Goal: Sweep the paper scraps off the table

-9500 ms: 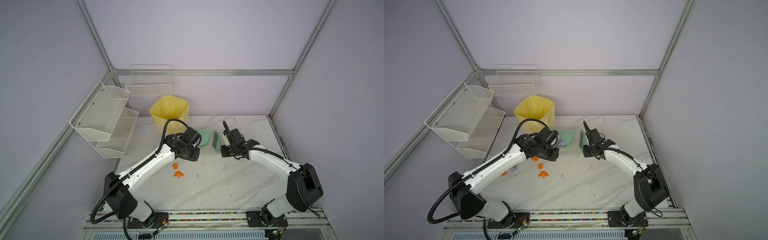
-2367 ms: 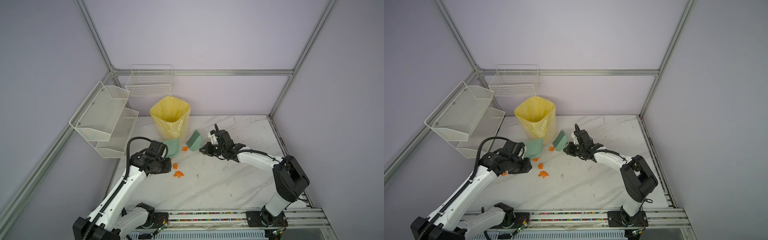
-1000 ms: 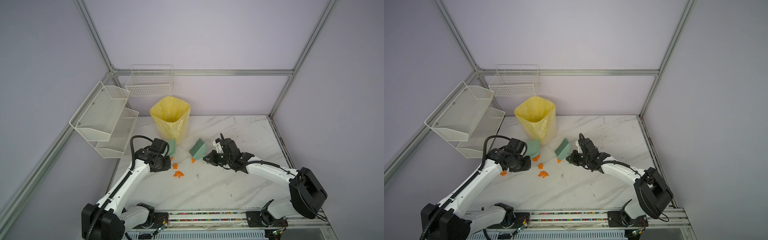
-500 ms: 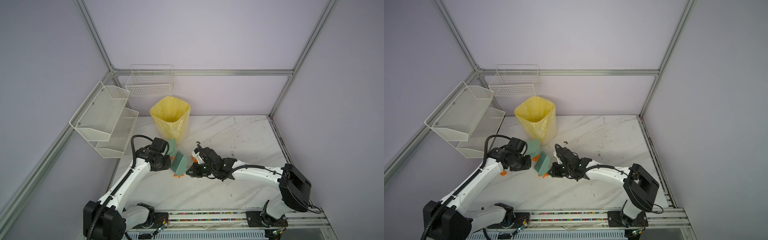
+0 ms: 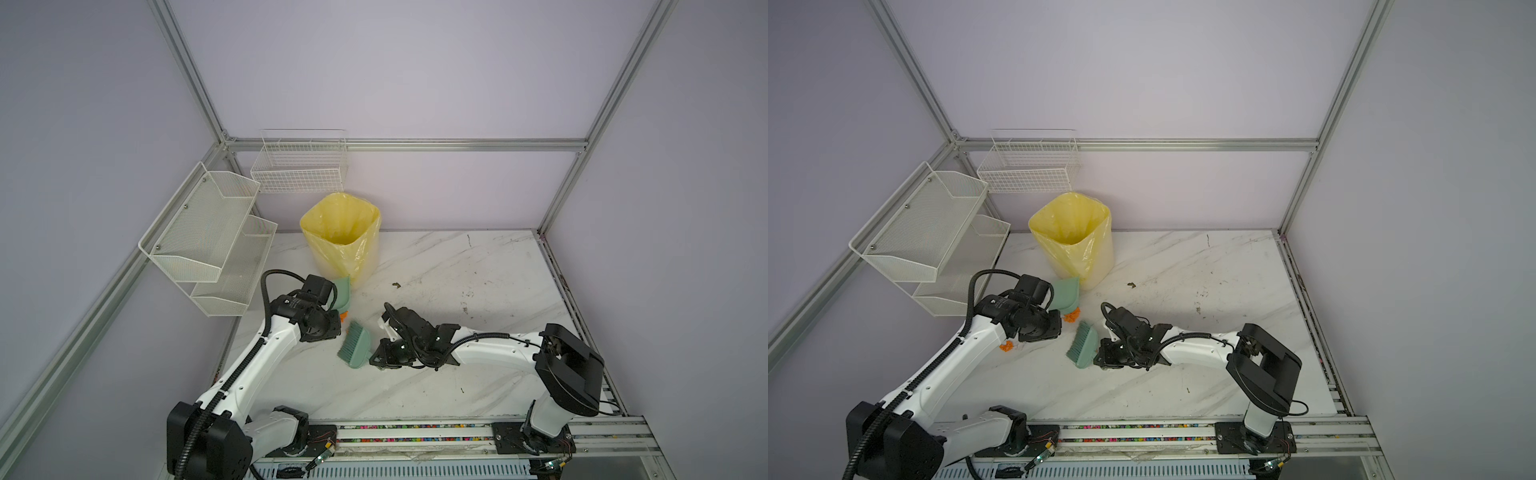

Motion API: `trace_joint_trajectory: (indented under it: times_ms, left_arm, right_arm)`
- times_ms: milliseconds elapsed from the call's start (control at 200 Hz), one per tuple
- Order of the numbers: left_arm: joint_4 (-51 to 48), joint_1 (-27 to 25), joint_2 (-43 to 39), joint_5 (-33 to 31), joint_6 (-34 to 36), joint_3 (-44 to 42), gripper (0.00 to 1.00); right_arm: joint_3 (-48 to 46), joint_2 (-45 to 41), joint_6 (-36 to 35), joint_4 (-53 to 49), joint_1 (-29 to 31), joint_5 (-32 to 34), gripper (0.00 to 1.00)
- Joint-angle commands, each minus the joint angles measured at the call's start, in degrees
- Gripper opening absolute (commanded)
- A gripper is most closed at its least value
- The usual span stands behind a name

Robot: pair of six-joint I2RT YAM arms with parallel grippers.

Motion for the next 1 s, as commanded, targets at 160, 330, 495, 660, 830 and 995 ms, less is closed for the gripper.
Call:
trace_joint_trajectory:
  times_ms: [160,330,495,660,830,995]
  left_arm:
    - [1.3,0.2,-1.0,2.6,0.4,0.6,0.0]
    - [1.8,-1.2,-0.9,4.0,-0.5,-0.4,0.0]
    - [3.6,-3.5,-0.9,5.0,-2.1,-0.9,0.0]
    - [5.1,-3.9,-1.3,5.1,-3.1,-1.5,0.0]
    - [4.8,-3.9,-1.7,3.6,-2.8,-1.2,0.0]
    - [3.7,-3.9,-1.9,2.0,-2.7,-0.9,0.0]
  right_arm:
    - [-3.2,-3.7,-2.2,-3.4,-5.1,-0.7,0.0]
    - [-7.2,-9.9,-7.3,-9.9,-12.3,-1.0,0.0]
    - [-8.8,-15.6,-11.1,-15.4,-15.5,-2.2,0.0]
    - [-5.7,-17.0,-11.2,-16.3,-15.2,-2.2,0.0]
    - [-2.0,-13.0,-7.8,-9.3,-11.1,-3.5,0.0]
    - [3.9,-5.6,-7.5,-6.1,-7.2,-4.0,0.0]
